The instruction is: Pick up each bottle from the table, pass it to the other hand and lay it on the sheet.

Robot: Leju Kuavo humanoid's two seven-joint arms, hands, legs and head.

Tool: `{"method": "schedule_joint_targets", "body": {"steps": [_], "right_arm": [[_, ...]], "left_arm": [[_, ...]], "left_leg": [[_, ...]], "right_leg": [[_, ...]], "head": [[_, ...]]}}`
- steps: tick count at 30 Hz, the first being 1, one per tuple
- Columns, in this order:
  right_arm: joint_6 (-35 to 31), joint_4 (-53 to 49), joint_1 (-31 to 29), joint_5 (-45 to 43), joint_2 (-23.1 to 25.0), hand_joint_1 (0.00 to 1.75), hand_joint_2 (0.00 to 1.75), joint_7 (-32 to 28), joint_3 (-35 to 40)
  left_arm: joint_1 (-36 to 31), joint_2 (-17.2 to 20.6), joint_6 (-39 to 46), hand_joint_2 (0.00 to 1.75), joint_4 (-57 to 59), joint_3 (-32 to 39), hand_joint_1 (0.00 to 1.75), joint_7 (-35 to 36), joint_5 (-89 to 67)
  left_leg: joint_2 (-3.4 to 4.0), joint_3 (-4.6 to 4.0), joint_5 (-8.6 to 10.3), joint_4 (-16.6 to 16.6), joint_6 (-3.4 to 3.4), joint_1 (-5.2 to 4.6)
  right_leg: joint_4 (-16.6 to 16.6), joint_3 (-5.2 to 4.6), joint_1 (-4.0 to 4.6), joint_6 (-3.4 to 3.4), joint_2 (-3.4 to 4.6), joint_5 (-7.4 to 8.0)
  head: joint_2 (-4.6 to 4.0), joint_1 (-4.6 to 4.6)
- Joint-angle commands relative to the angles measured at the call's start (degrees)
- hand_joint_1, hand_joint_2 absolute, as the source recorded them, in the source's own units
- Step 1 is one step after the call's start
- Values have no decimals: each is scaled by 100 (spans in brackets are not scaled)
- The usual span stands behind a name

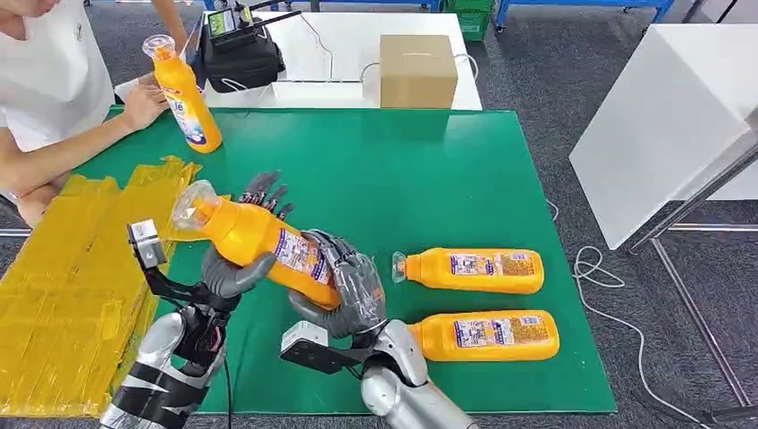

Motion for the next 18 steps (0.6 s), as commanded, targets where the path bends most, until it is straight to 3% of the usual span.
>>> {"method": "schedule_joint_targets", "body": {"steps": [1, 7, 15, 16, 17, 18], "right_arm": [[315, 473, -152, -125, -146, 175, 175, 0, 444], [224, 330, -97, -345, -150, 175, 175, -39, 287], [213, -559, 164, -737, -363, 175, 175, -82, -81], [257, -725, 220, -838, -383, 33, 175, -85, -154], [199, -972, 293, -899, -421, 0, 175, -149, -213], [169, -1229, 364, -939, -465, 0, 175, -165, -249]], "left_arm": [[8, -471, 563, 175, -483, 610, 175, -253, 347], [21, -506, 1164, 175, -643, 809, 175, -359, 172], [32, -423, 1340, 175, -638, 783, 175, -441, -131], [36, -410, 1381, 175, -623, 780, 175, -419, -176], [34, -384, 1476, 175, -603, 777, 175, -416, -287], [28, -360, 1565, 175, -586, 778, 175, -438, -395]], "left_leg": [[-3, 11, -6, -1, -9, 5], [-10, 12, -3, -2, -11, 6], [-18, 23, -5, -1, -12, 9], [-17, 24, -5, -3, -15, 9], [-13, 13, -2, -4, -11, 5], [-16, 23, -5, -6, -14, 6]], "right_leg": [[-7, 17, 4, -2, -8, -5], [-8, 13, 5, -4, -16, -5], [-12, -4, 8, -3, -25, -9], [-13, -18, 7, -4, -26, -9], [-10, -34, 3, -4, -20, -7], [-15, -21, 4, -5, -23, -9]], "head": [[0, 0], [0, 0], [0, -2], [0, -2], [0, -4], [0, -2]]}}
